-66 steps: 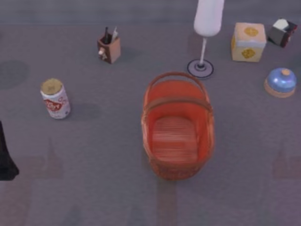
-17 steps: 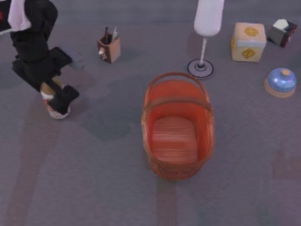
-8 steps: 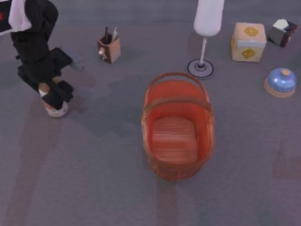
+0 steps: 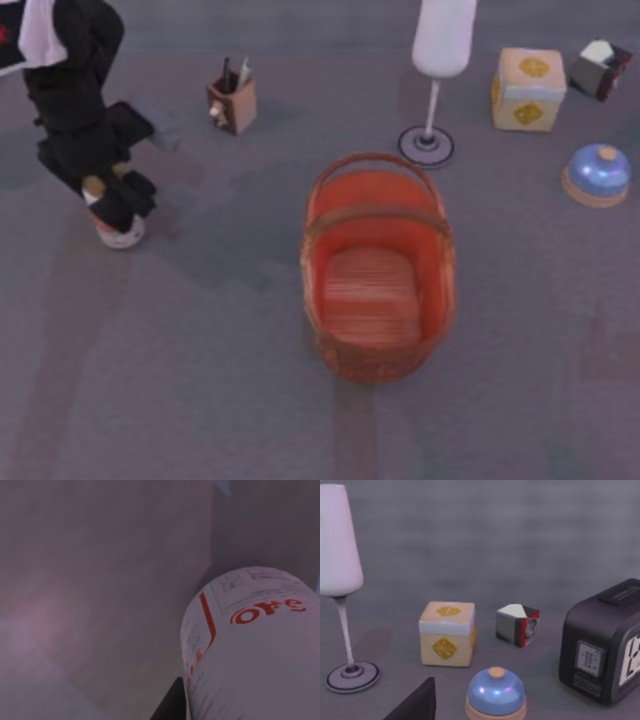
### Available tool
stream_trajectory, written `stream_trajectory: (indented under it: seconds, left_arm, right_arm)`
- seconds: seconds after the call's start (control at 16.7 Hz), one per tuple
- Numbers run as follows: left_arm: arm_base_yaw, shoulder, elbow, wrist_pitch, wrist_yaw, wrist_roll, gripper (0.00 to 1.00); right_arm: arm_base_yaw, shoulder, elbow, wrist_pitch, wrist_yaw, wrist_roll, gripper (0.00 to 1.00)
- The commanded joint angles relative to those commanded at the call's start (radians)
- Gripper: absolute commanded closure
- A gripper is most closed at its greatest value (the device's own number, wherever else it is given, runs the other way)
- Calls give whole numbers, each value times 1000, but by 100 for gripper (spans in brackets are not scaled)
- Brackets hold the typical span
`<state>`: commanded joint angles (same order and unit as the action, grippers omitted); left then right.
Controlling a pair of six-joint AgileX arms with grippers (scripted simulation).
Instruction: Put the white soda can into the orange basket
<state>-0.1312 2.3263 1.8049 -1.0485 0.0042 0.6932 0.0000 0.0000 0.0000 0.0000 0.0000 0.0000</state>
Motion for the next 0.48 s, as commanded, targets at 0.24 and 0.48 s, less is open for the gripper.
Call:
stream_trajectory:
  seconds: [0.24, 0.48]
  left_arm:
    - [0, 0, 0, 0, 0, 0, 100]
    - [-1, -4, -4, 11, 9, -2, 100]
  right_arm:
    - [0, 0, 0, 0, 0, 0, 0]
    - [0, 0, 0, 0, 0, 0, 0]
